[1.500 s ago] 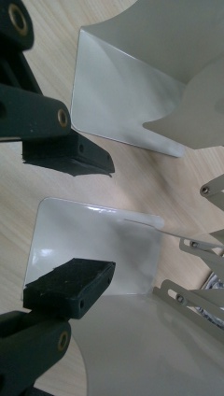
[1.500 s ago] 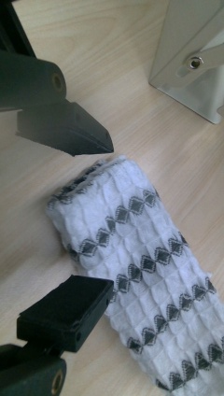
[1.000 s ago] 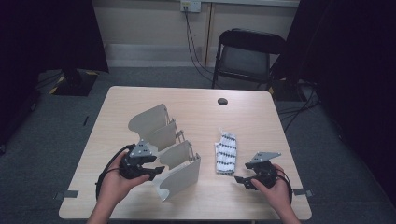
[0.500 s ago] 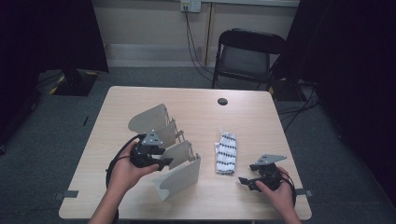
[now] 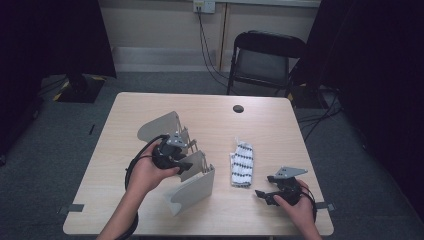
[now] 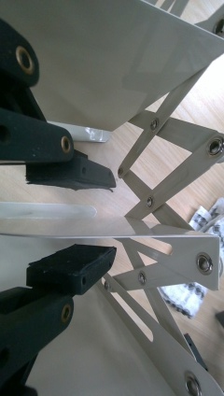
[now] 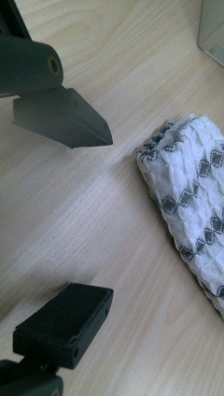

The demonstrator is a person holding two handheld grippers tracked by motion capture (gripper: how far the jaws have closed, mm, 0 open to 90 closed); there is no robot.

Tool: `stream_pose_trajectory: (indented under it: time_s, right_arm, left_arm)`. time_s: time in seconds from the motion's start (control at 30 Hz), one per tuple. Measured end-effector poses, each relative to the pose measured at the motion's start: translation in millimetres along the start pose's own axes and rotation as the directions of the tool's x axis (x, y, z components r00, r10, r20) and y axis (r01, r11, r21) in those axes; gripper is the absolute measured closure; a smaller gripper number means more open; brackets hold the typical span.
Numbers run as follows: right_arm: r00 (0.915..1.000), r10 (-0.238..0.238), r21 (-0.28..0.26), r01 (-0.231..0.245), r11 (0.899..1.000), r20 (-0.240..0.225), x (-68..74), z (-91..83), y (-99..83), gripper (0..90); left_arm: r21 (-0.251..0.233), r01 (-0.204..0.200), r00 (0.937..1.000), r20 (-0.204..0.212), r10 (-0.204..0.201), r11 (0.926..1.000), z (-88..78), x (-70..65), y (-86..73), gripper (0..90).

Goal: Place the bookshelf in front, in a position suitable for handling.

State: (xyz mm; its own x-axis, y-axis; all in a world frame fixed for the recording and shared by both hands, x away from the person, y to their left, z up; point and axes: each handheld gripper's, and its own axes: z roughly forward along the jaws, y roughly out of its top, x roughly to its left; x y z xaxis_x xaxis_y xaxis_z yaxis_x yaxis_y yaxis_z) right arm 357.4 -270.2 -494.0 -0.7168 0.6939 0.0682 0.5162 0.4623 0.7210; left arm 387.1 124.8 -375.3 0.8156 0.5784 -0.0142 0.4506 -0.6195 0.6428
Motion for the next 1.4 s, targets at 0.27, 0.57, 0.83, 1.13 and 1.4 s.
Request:
stream_pose_trajectory:
  time_s: [0.27, 0.57, 0.83, 1.13, 1.4]
  right_arm:
    - [0.9979, -0.06, -0.024, 0.061, 0.998, 0.024, 1.8, 1.6, -4.8, 20.8]
    - [0.9979, -0.06, -0.027, 0.06, 0.998, 0.024, 1.9, 1.7, -4.9, 20.8]
    - [0.9979, -0.06, -0.027, 0.06, 0.998, 0.024, 1.8, 1.7, -4.9, 20.8]
    - [0.9979, -0.06, -0.025, 0.06, 0.998, 0.024, 1.7, 1.6, -4.9, 20.8]
    - [0.998, -0.059, -0.026, 0.06, 0.998, 0.023, 1.7, 1.7, -4.9, 20.8]
  left_arm:
    - [0.027, 0.011, 0.9999, 0.01, -0.011, 0.9996, 5.5, 4.7, 8.1, 66.4]
    - [0.073, 0.011, 0.9993, 0.034, -0.014, 0.9972, 7.8, 2.6, 15.7, 83.3]
    - [0.118, -0.038, 0.9983, 0.048, 0.033, 0.9923, 6.2, 1.4, 19.4, 90.0]
    - [0.11, -0.045, 0.9983, 0.043, 0.04, 0.993, 3.2, 0.3, 20.9, 90.0]
    - [0.087, -0.041, 0.9986, 0.035, 0.038, 0.9954, 6.8, 1.2, 18.1, 89.6]
